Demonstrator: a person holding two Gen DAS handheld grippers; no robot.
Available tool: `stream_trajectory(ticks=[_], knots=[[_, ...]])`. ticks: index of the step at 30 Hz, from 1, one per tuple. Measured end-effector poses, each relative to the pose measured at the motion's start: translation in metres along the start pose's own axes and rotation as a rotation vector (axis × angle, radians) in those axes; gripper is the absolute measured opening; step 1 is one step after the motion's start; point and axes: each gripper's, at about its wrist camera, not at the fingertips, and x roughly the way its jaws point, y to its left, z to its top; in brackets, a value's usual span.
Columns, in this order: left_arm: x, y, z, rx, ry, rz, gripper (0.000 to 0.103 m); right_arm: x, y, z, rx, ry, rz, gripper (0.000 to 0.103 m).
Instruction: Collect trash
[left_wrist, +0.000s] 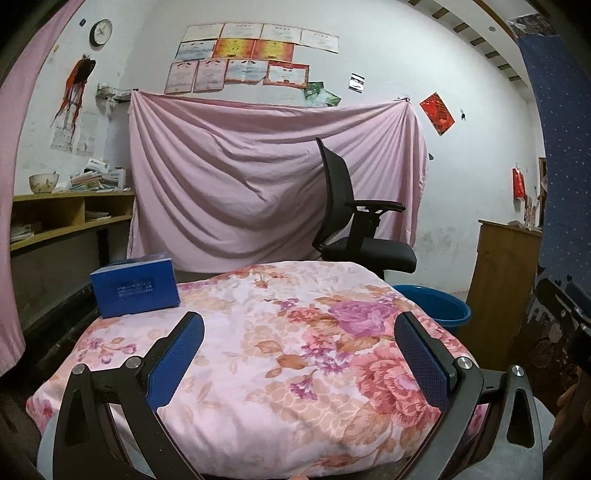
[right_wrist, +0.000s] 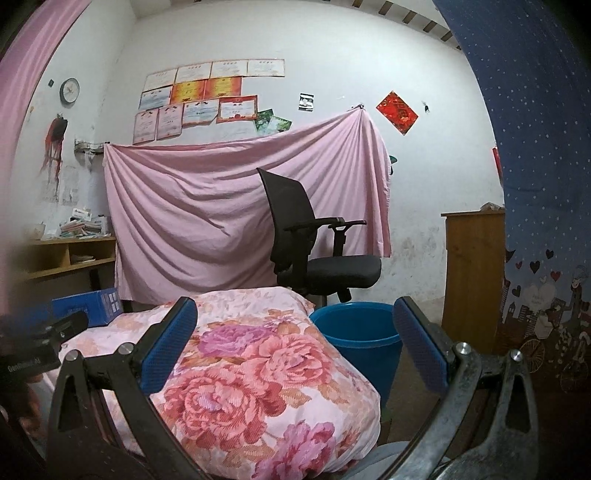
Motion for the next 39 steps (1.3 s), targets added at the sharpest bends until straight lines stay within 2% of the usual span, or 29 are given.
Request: stream_trajectory(ticks=[12,39], knots=[[-0.001,0.011,-0.009,0.001,0.005,0.027,0.101,0.003,0.007,-0.010,-0.020,0.039,0.007,0.103],[0.001,0.010,-0.016,0.036,-0.005,0.022,0.101,0.006,0.010,-0.014,-0.025,0.062,0.010,0.103]])
